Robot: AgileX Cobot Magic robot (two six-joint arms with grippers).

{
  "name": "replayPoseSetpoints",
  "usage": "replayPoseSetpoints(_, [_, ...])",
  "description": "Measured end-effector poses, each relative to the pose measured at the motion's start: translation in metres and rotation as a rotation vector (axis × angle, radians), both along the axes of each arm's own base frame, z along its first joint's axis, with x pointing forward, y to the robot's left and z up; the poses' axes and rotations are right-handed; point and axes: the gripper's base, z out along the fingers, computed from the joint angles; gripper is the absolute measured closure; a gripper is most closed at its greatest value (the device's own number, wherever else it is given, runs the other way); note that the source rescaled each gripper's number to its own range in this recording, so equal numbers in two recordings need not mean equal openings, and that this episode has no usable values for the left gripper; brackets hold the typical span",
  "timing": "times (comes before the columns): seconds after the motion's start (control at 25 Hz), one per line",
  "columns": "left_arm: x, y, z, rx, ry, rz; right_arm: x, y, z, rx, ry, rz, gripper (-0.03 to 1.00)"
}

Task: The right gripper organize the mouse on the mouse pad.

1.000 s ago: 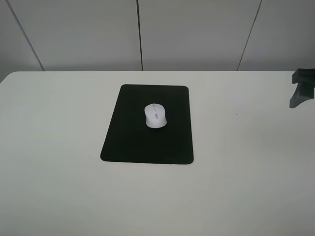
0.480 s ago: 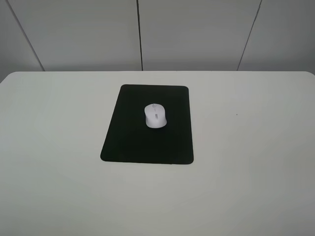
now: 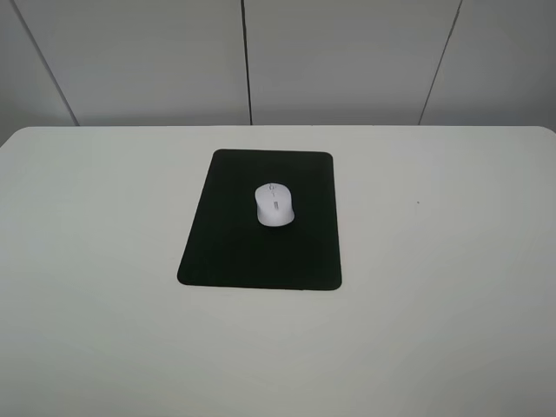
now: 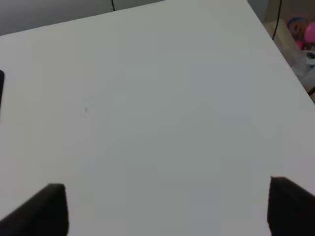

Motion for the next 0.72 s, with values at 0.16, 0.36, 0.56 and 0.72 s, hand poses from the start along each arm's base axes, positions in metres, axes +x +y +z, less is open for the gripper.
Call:
replayPoseSetpoints(0.16, [0.000,0.000,0.000,0.000,0.000,0.000,-0.015,0.002,-0.005,-0.038,-0.032,0.023,0.09])
replayPoseSetpoints(0.36, [0.000,0.000,0.000,0.000,0.000,0.000,-0.032,0.005,-0.011,-0.040,-0.098,0.036,0.09])
replayPoseSetpoints(0.56, [0.000,0.000,0.000,0.000,0.000,0.000,-0.035,0.005,-0.012,-0.042,-0.111,0.036,0.09])
replayPoseSetpoints(0.72, [0.000,0.000,0.000,0.000,0.000,0.000,-0.035,0.005,-0.011,-0.042,-0.113,0.036,0.09])
